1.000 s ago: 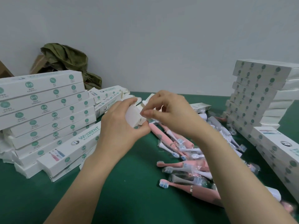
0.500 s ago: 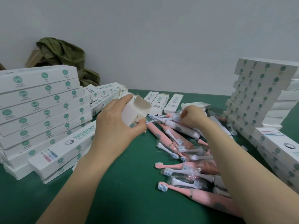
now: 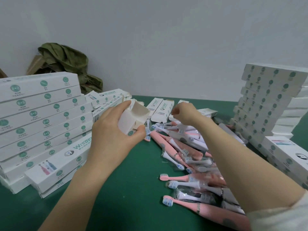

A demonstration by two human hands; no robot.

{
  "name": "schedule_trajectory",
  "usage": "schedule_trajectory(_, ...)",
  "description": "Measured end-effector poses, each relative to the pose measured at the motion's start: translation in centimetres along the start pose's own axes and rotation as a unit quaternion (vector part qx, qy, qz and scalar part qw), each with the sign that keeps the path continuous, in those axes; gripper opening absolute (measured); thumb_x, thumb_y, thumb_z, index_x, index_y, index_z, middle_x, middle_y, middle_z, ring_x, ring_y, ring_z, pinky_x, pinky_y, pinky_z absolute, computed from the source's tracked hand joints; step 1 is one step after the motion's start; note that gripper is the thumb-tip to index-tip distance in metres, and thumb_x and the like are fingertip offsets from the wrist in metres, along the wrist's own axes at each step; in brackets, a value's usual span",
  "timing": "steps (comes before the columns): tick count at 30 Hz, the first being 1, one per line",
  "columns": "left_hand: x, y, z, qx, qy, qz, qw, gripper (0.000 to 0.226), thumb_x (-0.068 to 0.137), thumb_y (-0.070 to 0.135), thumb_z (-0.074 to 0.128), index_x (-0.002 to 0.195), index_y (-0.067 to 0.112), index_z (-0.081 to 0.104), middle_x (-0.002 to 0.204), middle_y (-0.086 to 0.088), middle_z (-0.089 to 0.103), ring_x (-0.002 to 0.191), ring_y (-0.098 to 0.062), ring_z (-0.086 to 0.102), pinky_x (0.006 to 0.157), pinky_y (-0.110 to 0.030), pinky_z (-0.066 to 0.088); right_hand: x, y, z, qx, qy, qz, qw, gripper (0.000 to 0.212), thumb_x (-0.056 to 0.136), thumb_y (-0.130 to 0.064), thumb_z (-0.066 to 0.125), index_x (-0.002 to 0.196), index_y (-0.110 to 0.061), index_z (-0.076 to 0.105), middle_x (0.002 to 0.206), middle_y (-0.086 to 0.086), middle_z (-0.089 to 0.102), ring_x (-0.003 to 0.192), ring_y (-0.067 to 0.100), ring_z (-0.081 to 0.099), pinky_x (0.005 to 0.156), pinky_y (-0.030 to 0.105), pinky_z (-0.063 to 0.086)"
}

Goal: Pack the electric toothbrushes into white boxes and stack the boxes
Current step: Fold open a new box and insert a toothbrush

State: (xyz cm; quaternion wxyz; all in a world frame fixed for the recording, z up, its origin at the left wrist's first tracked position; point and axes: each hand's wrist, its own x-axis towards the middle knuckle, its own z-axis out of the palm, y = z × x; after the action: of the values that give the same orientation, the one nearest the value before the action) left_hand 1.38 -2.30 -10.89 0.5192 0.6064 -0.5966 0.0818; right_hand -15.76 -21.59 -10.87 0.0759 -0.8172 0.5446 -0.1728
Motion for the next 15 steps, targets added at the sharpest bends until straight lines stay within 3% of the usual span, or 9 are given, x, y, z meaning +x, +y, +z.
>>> schedule_trajectory(4, 0.1, 0.2, 0.0, -0.007, 0.000, -0.001, 1.000, 0.060, 0.067, 0.030, 0.073, 0.125, 0.021, 0.060, 0.107, 0.013, 0.054, 0.094, 0.009, 0.039, 0.082, 0.006, 0.024, 1.7, -1.2, 2.6, -0.036, -0.097, -0.036, 0.994, 0.037, 0.095, -0.017, 0.050, 0.132, -0.012, 0.053, 0.135, 0.009, 0.054, 0.122, 0.026, 0.050, 0.100, 0.034, 0.039)
schedule_trajectory(6, 0.3, 0.2, -0.1, -0.010, 0.005, -0.008, 1.000, 0.060, 0.067, 0.033, 0.071, 0.125, 0.023, 0.059, 0.109, 0.013, 0.054, 0.096, 0.008, 0.040, 0.083, -0.002, 0.027, 1.8, -1.7, 3.9, -0.033, -0.144, -0.041, 0.988, 0.037, 0.100, -0.025, 0.040, 0.133, -0.014, 0.050, 0.138, 0.008, 0.052, 0.122, 0.026, 0.048, 0.099, 0.035, 0.037)
schedule_trajectory(9, 0.4, 0.0, -0.1, -0.003, 0.011, -0.005, 1.000, 0.059, 0.068, 0.030, 0.072, 0.125, 0.022, 0.060, 0.109, 0.015, 0.053, 0.097, 0.011, 0.038, 0.085, -0.003, 0.027, 1.5, -1.9, 5.0, -0.017, -0.162, -0.062, 0.985, 0.033, 0.101, -0.024, 0.032, 0.119, -0.012, 0.057, 0.123, 0.007, 0.060, 0.102, 0.024, 0.052, 0.082, 0.031, 0.037)
schedule_trajectory(13, 0.9, -0.2, -0.3, -0.005, 0.020, -0.006, 1.000, 0.058, 0.071, 0.030, 0.073, 0.126, 0.021, 0.059, 0.112, 0.017, 0.051, 0.098, 0.011, 0.038, 0.089, -0.011, 0.029, 0.8, -2.0, 3.7, 0.044, -0.162, -0.100, 0.981, 0.025, 0.099, -0.024, 0.042, 0.115, -0.020, 0.061, 0.110, -0.007, 0.059, 0.088, 0.009, 0.051, 0.083, 0.027, 0.036)
schedule_trajectory(15, 1.2, -0.2, -0.5, -0.003, 0.022, -0.004, 1.000, 0.059, 0.071, 0.037, 0.069, 0.126, 0.020, 0.059, 0.112, 0.017, 0.050, 0.097, 0.011, 0.037, 0.089, -0.013, 0.030, 0.1, -2.5, 3.0, 0.066, -0.158, -0.113, 0.979, 0.017, 0.097, -0.019, 0.046, 0.102, -0.021, 0.063, 0.092, -0.015, 0.059, 0.077, 0.002, 0.051, 0.073, 0.022, 0.038)
